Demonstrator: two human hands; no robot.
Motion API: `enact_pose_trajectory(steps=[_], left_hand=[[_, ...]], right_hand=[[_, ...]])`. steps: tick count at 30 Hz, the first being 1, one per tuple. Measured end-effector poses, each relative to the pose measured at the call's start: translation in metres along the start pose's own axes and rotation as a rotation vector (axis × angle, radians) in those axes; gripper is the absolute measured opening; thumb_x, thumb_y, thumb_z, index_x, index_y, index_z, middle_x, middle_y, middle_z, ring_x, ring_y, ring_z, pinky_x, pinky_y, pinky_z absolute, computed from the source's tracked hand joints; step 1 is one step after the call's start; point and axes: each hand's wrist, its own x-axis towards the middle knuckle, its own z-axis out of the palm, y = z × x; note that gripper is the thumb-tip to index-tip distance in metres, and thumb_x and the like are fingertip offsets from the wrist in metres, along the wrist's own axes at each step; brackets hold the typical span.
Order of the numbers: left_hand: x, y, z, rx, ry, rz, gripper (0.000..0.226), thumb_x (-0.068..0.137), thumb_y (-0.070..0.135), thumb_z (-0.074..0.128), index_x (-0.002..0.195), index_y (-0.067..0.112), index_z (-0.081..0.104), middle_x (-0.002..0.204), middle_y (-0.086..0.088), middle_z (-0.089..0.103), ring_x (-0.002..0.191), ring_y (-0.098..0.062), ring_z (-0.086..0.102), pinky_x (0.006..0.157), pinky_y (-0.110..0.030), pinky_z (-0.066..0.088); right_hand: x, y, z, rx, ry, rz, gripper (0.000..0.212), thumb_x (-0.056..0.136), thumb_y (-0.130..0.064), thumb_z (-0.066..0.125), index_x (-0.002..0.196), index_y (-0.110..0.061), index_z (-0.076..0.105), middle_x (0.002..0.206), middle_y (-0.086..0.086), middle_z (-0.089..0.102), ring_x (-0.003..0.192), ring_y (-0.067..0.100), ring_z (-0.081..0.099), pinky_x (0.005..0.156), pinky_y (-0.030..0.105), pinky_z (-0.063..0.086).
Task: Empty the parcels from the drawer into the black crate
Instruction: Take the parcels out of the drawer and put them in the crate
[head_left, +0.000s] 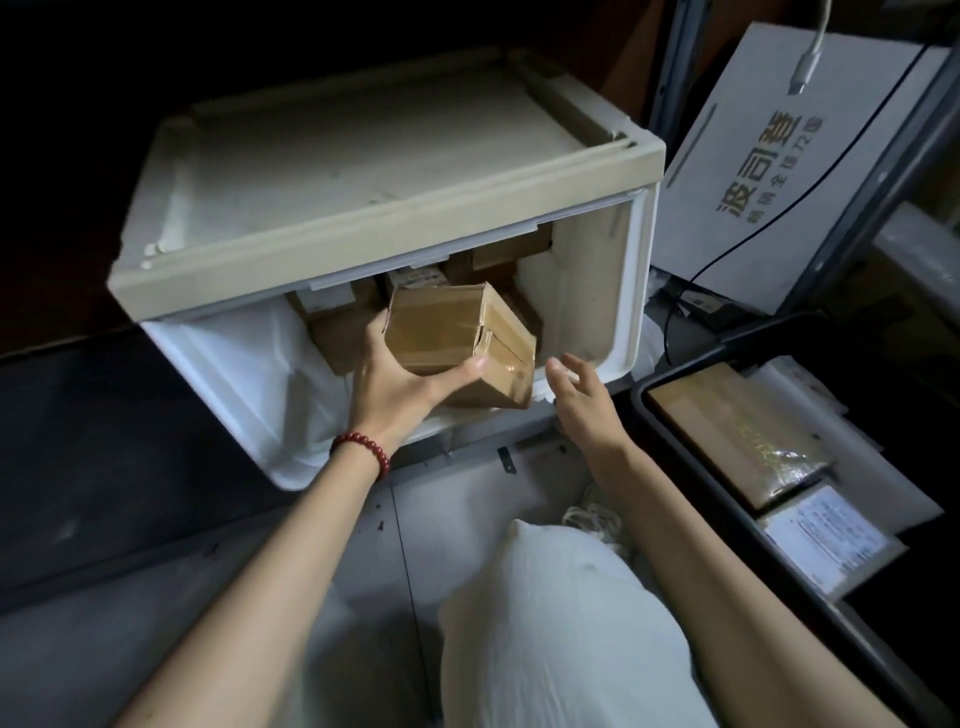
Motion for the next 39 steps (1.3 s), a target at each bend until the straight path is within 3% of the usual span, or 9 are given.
enact_pose_trajectory(steps=[2, 5, 10, 14, 18, 22, 27, 34, 39], left_hand=[[-0.006, 0.002, -0.005, -0.09, -0.026, -0.011, 0.116, 0.043, 0.06, 0.081, 0.142, 0.028, 0.03, 0.116, 0.023, 0.052, 0.109, 0.003, 0.052, 0.084, -0.014, 0.045], [-0.008, 0.008, -0.004, -0.179, -0.141, -0.05, 0.12, 0.043, 0.059, 0.079, 0.145, 0.027, 0.023, 0.131, 0.007, 0.05, 0.118, -0.013, 0.053, 0.097, -0.039, 0.049], [-0.013, 0.011, -0.001, -0.139, -0.318, -0.122, 0.108, 0.048, 0.069, 0.07, 0.142, 0.044, 0.024, 0.118, 0.025, 0.048, 0.124, -0.016, 0.047, 0.104, -0.047, 0.041], [-0.014, 0.003, 0.001, -0.236, -0.371, -0.281, 0.082, 0.058, 0.076, 0.066, 0.131, 0.043, 0.047, 0.12, 0.018, 0.058, 0.121, -0.016, 0.049, 0.097, -0.049, 0.044], [-0.016, 0.001, 0.008, -0.279, -0.381, -0.306, 0.079, 0.059, 0.071, 0.063, 0.131, 0.043, 0.046, 0.113, 0.012, 0.069, 0.108, -0.02, 0.063, 0.093, -0.052, 0.049], [-0.012, -0.002, 0.012, -0.228, -0.364, -0.282, 0.077, 0.068, 0.063, 0.066, 0.138, 0.043, 0.038, 0.113, 0.007, 0.069, 0.103, -0.017, 0.066, 0.093, -0.047, 0.051], [-0.009, -0.007, 0.015, -0.196, -0.302, -0.287, 0.083, 0.077, 0.058, 0.066, 0.145, 0.046, 0.018, 0.12, 0.007, 0.065, 0.106, -0.017, 0.064, 0.095, -0.048, 0.048], [-0.003, 0.005, 0.01, -0.178, -0.185, -0.206, 0.041, 0.075, 0.068, 0.061, 0.107, 0.054, 0.039, 0.113, 0.003, 0.068, 0.09, -0.016, 0.069, 0.079, -0.044, 0.058], [-0.006, 0.012, 0.012, -0.044, -0.108, -0.108, 0.057, 0.063, 0.078, 0.05, 0.101, 0.038, 0.037, 0.102, 0.009, 0.06, 0.086, -0.01, 0.06, 0.068, -0.032, 0.052]], right_hand=[[-0.005, 0.001, 0.004, 0.093, -0.046, 0.043, 0.052, 0.1, -0.045, 0.041, 0.144, -0.018, 0.037, 0.141, 0.005, 0.048, 0.119, 0.019, 0.053, 0.101, 0.041, 0.044], [-0.013, 0.001, 0.002, 0.254, -0.064, 0.053, 0.047, 0.1, -0.041, 0.044, 0.144, -0.026, 0.036, 0.127, -0.001, 0.053, 0.107, 0.015, 0.057, 0.083, 0.035, 0.048], [-0.022, 0.006, -0.016, 0.456, 0.027, -0.015, 0.039, 0.098, -0.023, 0.052, 0.136, -0.028, 0.043, 0.131, 0.0, 0.055, 0.118, 0.02, 0.056, 0.092, 0.043, 0.052], [-0.03, 0.01, -0.021, 0.429, 0.057, -0.147, 0.047, 0.09, 0.01, 0.051, 0.115, -0.03, 0.048, 0.125, 0.0, 0.056, 0.104, 0.011, 0.06, 0.081, 0.031, 0.052], [-0.035, 0.016, -0.01, 0.32, 0.07, -0.182, 0.057, 0.082, 0.023, 0.047, 0.11, -0.026, 0.049, 0.127, 0.002, 0.052, 0.115, 0.016, 0.053, 0.092, 0.032, 0.045], [-0.034, 0.02, -0.009, 0.36, 0.078, -0.177, 0.062, 0.082, 0.024, 0.048, 0.117, -0.027, 0.044, 0.124, -0.008, 0.054, 0.11, 0.007, 0.056, 0.089, 0.023, 0.05], [-0.031, 0.022, -0.01, 0.409, 0.042, -0.164, 0.065, 0.084, 0.018, 0.053, 0.125, -0.032, 0.045, 0.13, -0.01, 0.054, 0.125, 0.015, 0.052, 0.1, 0.036, 0.048], [-0.031, 0.023, -0.006, 0.431, 0.012, -0.094, 0.053, 0.088, -0.012, 0.067, 0.135, -0.029, 0.05, 0.127, 0.002, 0.062, 0.119, 0.024, 0.059, 0.103, 0.045, 0.046], [-0.038, 0.02, -0.003, 0.502, -0.002, -0.121, 0.047, 0.087, -0.014, 0.069, 0.13, -0.021, 0.052, 0.118, 0.008, 0.069, 0.113, 0.026, 0.064, 0.099, 0.051, 0.049]])
